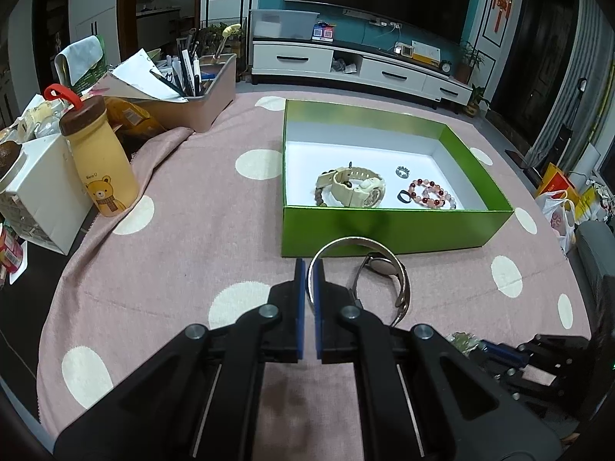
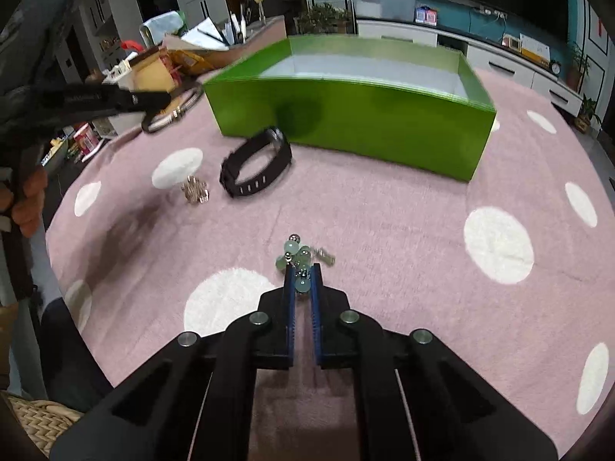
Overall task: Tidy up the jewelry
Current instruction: 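Lift the bangle and jade pendant and move both tools toward the box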
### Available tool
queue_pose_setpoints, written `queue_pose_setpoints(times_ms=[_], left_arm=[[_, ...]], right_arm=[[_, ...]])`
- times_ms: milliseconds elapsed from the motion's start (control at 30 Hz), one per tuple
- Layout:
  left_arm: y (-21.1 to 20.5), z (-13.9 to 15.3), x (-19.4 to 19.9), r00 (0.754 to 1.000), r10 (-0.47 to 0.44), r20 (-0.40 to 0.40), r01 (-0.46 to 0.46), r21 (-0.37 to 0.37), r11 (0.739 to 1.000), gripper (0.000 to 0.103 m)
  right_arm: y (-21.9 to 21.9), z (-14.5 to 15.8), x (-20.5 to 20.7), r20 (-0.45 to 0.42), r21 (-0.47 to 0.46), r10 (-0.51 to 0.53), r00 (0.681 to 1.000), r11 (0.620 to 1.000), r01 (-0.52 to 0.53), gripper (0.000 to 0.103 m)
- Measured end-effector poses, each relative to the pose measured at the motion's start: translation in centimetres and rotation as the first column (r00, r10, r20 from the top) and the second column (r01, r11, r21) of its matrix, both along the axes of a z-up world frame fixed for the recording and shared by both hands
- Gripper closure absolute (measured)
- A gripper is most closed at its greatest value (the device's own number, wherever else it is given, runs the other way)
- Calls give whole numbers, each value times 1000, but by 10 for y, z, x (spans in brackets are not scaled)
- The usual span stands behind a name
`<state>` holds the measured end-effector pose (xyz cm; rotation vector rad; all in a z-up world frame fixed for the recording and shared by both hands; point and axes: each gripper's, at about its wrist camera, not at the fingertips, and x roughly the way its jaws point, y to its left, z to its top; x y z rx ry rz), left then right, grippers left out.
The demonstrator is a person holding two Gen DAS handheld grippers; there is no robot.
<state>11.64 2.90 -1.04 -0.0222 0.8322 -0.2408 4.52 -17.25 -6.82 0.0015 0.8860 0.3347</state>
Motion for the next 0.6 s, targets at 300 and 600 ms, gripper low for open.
queue_pose_setpoints(times_ms=[300, 600], left_arm=[[-6, 18, 7, 999, -8, 34, 8, 1, 1000, 100], [-18, 42, 28, 997, -16, 81, 15, 14, 1000, 100]], right_arm=[[-10, 49, 13, 130, 21, -31, 991, 999, 29, 96], [-27, 95, 37, 256, 31, -63, 965, 998, 56, 96]])
